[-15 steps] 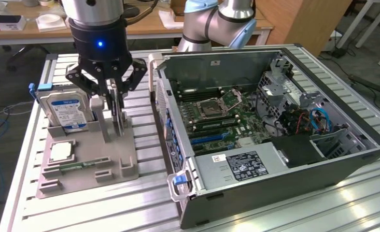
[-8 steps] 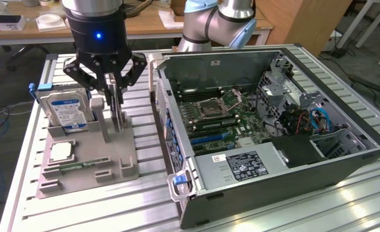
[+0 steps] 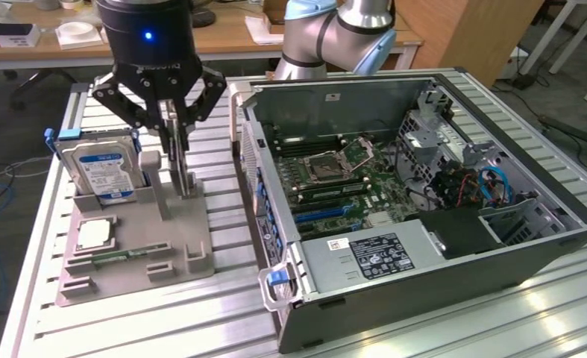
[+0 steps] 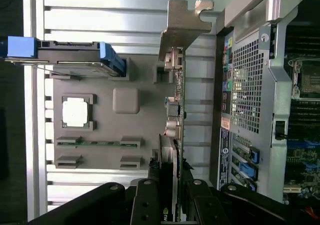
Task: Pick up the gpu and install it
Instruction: 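Pick up the gpu and move the gpu toward the slot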
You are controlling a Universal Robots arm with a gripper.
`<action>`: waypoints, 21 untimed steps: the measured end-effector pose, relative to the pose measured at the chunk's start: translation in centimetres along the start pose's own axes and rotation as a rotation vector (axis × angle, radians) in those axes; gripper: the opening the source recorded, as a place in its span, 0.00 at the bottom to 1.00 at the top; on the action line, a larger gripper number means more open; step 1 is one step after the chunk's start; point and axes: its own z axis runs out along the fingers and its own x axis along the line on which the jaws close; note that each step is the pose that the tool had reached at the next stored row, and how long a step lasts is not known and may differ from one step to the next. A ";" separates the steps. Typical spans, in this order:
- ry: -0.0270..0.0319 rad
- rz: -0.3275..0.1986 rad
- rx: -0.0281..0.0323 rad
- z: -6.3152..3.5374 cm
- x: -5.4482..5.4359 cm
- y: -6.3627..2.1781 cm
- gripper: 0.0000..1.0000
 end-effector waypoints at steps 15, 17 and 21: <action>0.0000 0.000 0.0056 -3.40 -0.1 0.02 0.27; 0.0000 0.000 0.0064 -3.75 -0.1 0.02 0.27; 0.0000 0.000 0.0086 -4.35 -0.1 0.02 0.27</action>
